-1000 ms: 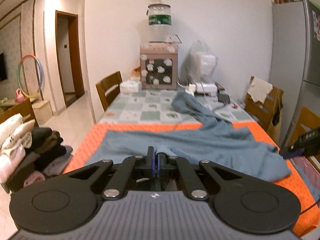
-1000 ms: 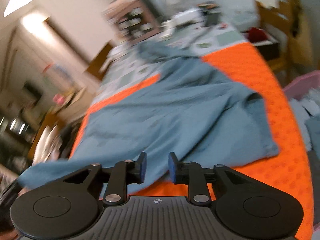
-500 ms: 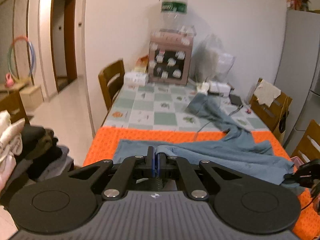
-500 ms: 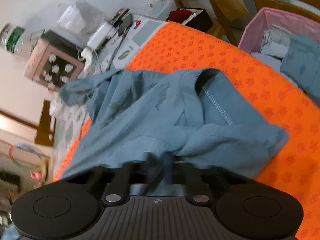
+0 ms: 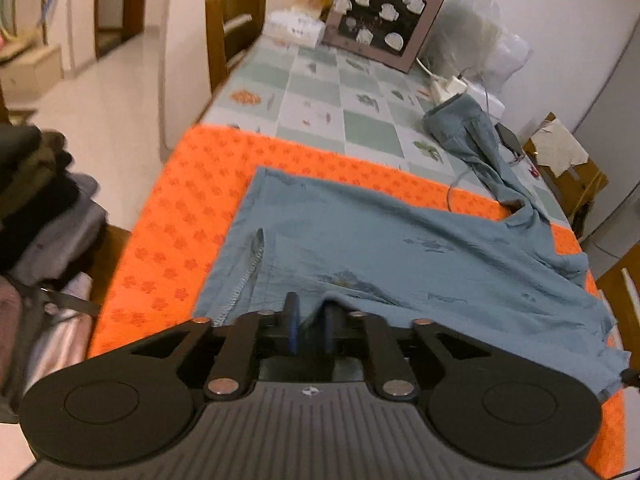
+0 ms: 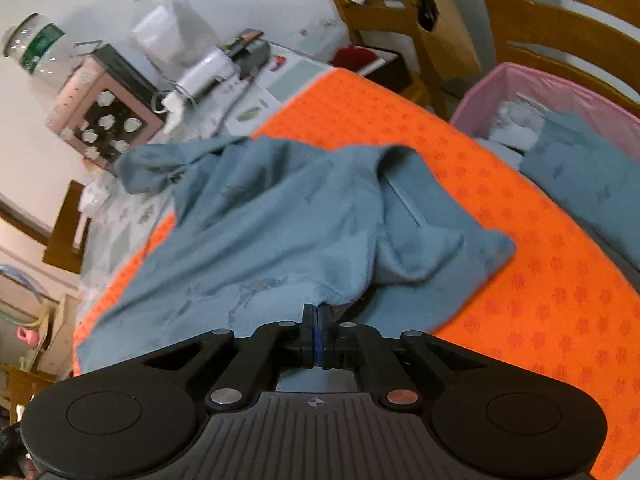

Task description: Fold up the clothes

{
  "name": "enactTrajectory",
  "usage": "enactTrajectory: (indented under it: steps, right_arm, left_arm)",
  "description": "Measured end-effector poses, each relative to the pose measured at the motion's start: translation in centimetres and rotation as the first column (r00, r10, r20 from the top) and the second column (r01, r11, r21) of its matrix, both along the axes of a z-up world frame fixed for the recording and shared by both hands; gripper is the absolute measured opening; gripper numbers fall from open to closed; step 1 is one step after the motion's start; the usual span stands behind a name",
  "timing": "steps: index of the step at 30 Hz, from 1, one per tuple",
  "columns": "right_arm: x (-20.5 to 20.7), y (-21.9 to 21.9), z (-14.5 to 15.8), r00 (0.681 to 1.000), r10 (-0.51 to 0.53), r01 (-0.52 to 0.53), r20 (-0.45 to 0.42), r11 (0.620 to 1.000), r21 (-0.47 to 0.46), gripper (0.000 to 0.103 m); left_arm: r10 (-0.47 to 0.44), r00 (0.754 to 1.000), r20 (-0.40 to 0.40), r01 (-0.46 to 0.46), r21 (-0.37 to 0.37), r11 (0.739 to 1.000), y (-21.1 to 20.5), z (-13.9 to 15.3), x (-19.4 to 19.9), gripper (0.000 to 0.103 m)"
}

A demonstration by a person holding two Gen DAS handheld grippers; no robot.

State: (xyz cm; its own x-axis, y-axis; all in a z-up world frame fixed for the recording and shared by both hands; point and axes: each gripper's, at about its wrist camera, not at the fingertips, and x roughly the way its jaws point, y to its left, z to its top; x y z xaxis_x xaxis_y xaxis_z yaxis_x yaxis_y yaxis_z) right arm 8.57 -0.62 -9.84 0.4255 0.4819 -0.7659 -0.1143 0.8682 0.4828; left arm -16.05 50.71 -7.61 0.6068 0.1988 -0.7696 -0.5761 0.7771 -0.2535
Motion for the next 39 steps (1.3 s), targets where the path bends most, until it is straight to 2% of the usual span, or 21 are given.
enactTrajectory:
  steps: [1,2,4,6,10,12,13,14,16,19,22,24,25,26,28,30,32,34,36,39]
  right_arm:
    - [-0.1,0.0,-0.3,1.0,-0.009,0.009,-0.006,1.0,-0.006,0.003]
    - [-0.3,0.2,-0.3,1.0,-0.011,0.011,-0.003,1.0,-0.012,0.003]
    - [-0.6,0.5,-0.3,1.0,-0.015,0.015,0.004,1.0,-0.024,0.003]
    - [-0.8,0.7,-0.1,1.0,-0.015,0.016,0.015,0.999,-0.028,0.003]
    - [-0.8,1.2,0.2,1.0,-0.012,0.013,0.029,0.999,-0.041,0.005]
    - [-0.7,1.2,0.2,0.999,-0.016,0.018,0.037,0.999,-0.046,0.008]
    - [-0.7,1.2,0.2,0.999,-0.019,0.022,0.046,0.998,-0.051,0.01]
    - [-0.6,1.1,0.1,0.998,-0.028,0.031,0.05,0.998,-0.058,0.018]
    - [-0.3,0.6,-0.1,0.997,-0.06,0.063,0.054,0.997,-0.048,0.027]
    - [0.2,-0.5,-0.5,0.992,-0.119,0.119,0.042,0.993,-0.008,0.028]
    - [1.1,-1.3,-1.3,0.985,-0.17,0.169,0.011,0.985,0.025,0.028]
    - [1.7,-1.5,-2.2,0.983,-0.184,0.184,-0.019,0.982,0.039,0.028]
    - [2.0,-1.6,-2.7,0.981,-0.19,0.192,-0.038,0.98,0.045,0.027]
    - [2.3,-1.7,-3.2,0.979,-0.197,0.2,-0.055,0.978,0.055,0.021]
    - [2.5,-1.6,-3.4,0.979,-0.194,0.198,-0.063,0.977,0.072,0.008]
    - [2.6,-1.5,-3.2,0.981,-0.187,0.191,-0.056,0.977,0.091,0.006]
    - [2.5,-1.5,-2.1,0.984,-0.176,0.178,-0.031,0.977,0.116,0.005]
    - [2.1,-1.8,-0.6,0.985,-0.17,0.169,-0.006,0.974,0.15,0.005]
    - [1.8,-2.1,0.7,0.987,-0.163,0.158,0.012,0.971,0.179,0.005]
    - [1.0,-2.2,0.9,0.99,-0.142,0.14,0.0,0.974,0.176,0.005]
  left_arm:
    - [-0.005,1.0,0.008,0.005,-0.005,1.0,0.3,-0.2,-0.2,0.036]
    - [-0.015,1.0,0.016,0.016,-0.013,1.0,0.5,-0.2,-0.6,0.042]
    - [-0.039,0.998,0.042,0.041,-0.035,0.999,0.7,0.0,-1.5,0.064]
    - [-0.056,0.994,0.09,0.062,-0.063,0.996,0.6,0.5,-3.4,0.075]
    - [-0.037,0.98,0.196,0.062,-0.124,0.99,-0.2,1.4,-6.4,0.083]
    - [-0.029,0.973,0.227,0.067,-0.161,0.985,-0.9,1.1,-6.8,0.084]
    - [-0.024,0.97,0.242,0.069,-0.18,0.981,-1.2,1.0,-7.0,0.084]
    - [-0.019,0.966,0.257,0.072,-0.198,0.978,-1.5,0.8,-7.2,0.084]
    - [-0.008,0.96,0.278,0.079,-0.245,0.966,-2.1,0.2,-7.0,0.084]
    - [-0.002,0.962,0.273,0.081,-0.279,0.957,-2.8,-0.4,-6.6,0.084]
    - [-0.035,0.97,0.239,0.096,-0.249,0.964,-3.5,-1.2,-5.6,0.084]
    - [-0.05,0.977,0.209,0.102,-0.244,0.964,-3.9,-2.0,-4.9,0.079]
    - [-0.055,0.979,0.195,0.103,-0.241,0.965,-4.0,-2.4,-4.6,0.066]
    - [-0.06,0.98,0.188,0.105,-0.235,0.966,-4.2,-2.7,-4.4,0.057]
    - [-0.075,0.982,0.175,0.11,-0.202,0.973,-4.4,-2.7,-4.1,0.003]
    - [-0.082,0.983,0.167,0.108,-0.158,0.981,-4.4,-2.0,-4.1,0.003]
    - [-0.077,0.981,0.176,0.104,-0.15,0.983,-3.9,-0.5,-4.6,0.003]
    - [-0.067,0.979,0.192,0.098,-0.16,0.982,-3.2,1.1,-5.5,0.003]
    - [-0.063,0.983,0.174,0.096,-0.184,0.978,-2.5,2.2,-6.3,0.003]
    - [-0.057,0.992,0.11,0.082,-0.233,0.969,-2.0,1.4,-7.5,0.003]
